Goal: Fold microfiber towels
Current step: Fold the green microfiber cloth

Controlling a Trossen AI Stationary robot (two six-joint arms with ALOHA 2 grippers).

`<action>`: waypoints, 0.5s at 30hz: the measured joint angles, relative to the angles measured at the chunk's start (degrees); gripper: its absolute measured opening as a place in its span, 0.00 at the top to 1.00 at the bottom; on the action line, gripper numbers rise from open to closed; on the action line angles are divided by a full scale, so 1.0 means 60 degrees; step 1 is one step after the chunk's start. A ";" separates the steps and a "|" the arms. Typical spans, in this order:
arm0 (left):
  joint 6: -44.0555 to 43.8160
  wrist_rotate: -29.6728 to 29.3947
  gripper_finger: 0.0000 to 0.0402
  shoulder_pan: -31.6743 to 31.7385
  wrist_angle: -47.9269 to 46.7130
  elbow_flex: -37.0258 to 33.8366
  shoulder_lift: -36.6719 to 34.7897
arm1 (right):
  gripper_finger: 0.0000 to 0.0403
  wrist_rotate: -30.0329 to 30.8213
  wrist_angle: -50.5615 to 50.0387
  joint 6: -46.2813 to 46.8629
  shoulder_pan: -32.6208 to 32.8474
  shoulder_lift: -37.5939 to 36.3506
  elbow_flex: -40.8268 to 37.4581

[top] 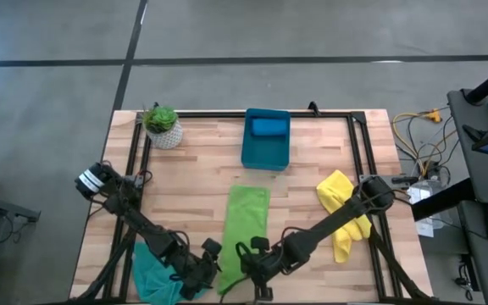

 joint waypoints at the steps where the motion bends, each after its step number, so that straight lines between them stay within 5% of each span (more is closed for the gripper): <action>1: -0.0143 0.0004 0.38 -0.0018 -0.0007 0.0000 0.0011 | 0.98 -0.0008 0.0007 0.0102 -0.0016 0.0000 -0.0074; 15: -0.0654 0.0025 0.38 -0.0041 0.0009 0.0000 0.0015 | 0.98 0.0180 0.0076 0.0534 -0.0475 -0.0018 -0.0576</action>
